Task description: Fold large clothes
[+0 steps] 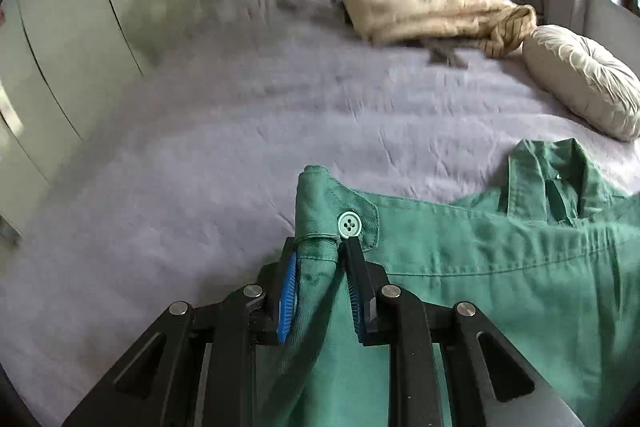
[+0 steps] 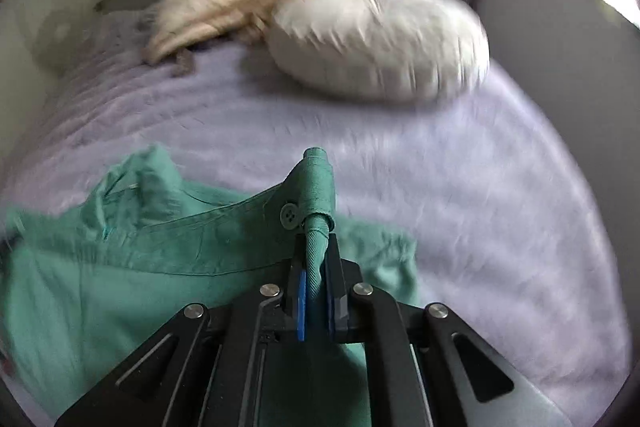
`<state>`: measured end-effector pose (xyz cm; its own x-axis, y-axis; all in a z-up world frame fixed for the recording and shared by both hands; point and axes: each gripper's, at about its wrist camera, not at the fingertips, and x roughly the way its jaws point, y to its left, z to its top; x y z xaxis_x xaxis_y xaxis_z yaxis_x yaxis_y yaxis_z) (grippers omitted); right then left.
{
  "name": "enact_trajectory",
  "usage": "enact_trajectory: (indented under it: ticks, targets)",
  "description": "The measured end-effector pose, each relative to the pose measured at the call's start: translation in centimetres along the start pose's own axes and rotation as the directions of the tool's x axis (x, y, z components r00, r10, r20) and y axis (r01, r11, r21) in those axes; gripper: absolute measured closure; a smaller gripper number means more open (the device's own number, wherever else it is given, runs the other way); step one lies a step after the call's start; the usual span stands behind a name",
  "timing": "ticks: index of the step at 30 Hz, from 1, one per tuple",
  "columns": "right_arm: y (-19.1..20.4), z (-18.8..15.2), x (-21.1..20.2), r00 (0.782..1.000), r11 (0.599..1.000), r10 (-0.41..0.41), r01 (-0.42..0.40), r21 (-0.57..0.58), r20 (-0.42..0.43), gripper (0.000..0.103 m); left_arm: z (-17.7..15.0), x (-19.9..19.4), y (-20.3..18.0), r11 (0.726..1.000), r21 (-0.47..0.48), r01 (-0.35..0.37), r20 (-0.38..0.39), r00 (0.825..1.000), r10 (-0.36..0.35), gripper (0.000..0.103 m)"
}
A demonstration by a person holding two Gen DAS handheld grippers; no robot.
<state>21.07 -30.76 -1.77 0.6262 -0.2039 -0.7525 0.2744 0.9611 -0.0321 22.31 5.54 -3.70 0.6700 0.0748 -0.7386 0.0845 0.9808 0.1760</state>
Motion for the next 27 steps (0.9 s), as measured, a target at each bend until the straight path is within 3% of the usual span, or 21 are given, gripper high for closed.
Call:
enact_trajectory:
  ticks: [5,7,8,9,11,12,13,14,15,17,18,20,23,25,27]
  targets:
    - [0.2,0.6,-3.5,0.992,1.0,-0.022,0.023,-0.013,0.122,0.096,0.0,-3.0,-0.3,0.996,0.003,-0.084,0.121,0.989,0.083,0.078]
    - [0.7,0.6,-5.2,0.981,0.999,-0.031,0.037,-0.031,0.192,0.095,0.0,-3.0,-0.1,0.996,-0.006,-0.086,0.11,0.99,0.086,0.078]
    - [0.6,0.5,-5.2,0.982,0.999,-0.028,0.034,-0.032,0.185,0.095,0.1,-2.2,0.1,0.997,-0.019,-0.073,0.072,0.995,0.074,0.078]
    - [0.1,0.6,-3.9,0.991,1.0,-0.011,0.013,-0.014,0.132,0.095,0.1,-0.2,0.4,0.998,-0.045,-0.033,-0.01,0.999,0.032,0.078]
    - [-1.3,0.8,-0.1,1.0,0.998,0.024,-0.023,0.058,-0.003,0.091,-0.1,3.6,0.7,0.996,-0.087,0.001,-0.144,0.99,-0.013,0.073]
    - [-2.6,0.6,2.3,0.996,0.992,0.036,-0.026,0.119,-0.084,0.089,-0.4,4.9,0.9,0.996,-0.089,-0.032,-0.185,0.983,0.015,0.073]
    - [-3.8,0.3,4.4,0.985,0.984,0.049,-0.019,0.178,-0.166,0.089,-0.8,6.4,1.2,0.994,-0.086,-0.071,-0.219,0.974,0.05,0.065]
    - [-5.7,-0.4,6.6,0.967,0.959,0.095,-0.025,0.283,-0.237,0.086,-1.1,7.2,1.6,0.994,-0.092,-0.066,-0.236,0.971,0.042,0.058]
    - [-7.1,-1.1,7.4,0.955,0.925,0.164,-0.062,0.374,-0.247,0.082,-1.2,7.1,2.1,0.992,-0.099,-0.08,-0.234,0.971,0.055,0.043]
    - [-9.6,-2.0,7.0,0.944,0.839,0.256,-0.11,0.532,-0.209,0.08,-1.0,5.9,3.6,0.988,-0.127,-0.092,-0.218,0.974,0.063,0.039]
    - [-10.3,-2.1,6.0,0.951,0.829,0.238,-0.092,0.552,-0.199,0.077,-0.9,5.0,4.3,0.987,-0.136,-0.084,-0.21,0.976,0.054,0.039]
    - [-10.7,-1.9,3.9,0.968,0.851,0.164,-0.042,0.523,-0.191,0.076,-0.4,3.0,5.6,0.988,-0.15,-0.047,-0.187,0.982,0.018,0.039]
    - [-9.6,-1.3,0.8,0.973,0.88,0.185,-0.101,0.464,-0.139,0.075,-0.1,0.8,5.5,0.99,-0.13,0.05,-0.188,0.979,-0.074,0.039]
    - [-7.5,-1.3,-0.5,0.949,0.873,0.293,-0.217,0.437,-0.116,0.075,-0.7,-0.2,4.4,0.987,-0.108,0.117,-0.201,0.97,-0.137,0.039]
    - [-4.6,-1.8,-0.8,0.905,0.854,0.405,-0.325,0.406,-0.129,0.075,-1.3,-0.3,2.5,0.982,-0.077,0.172,-0.221,0.958,-0.185,0.039]
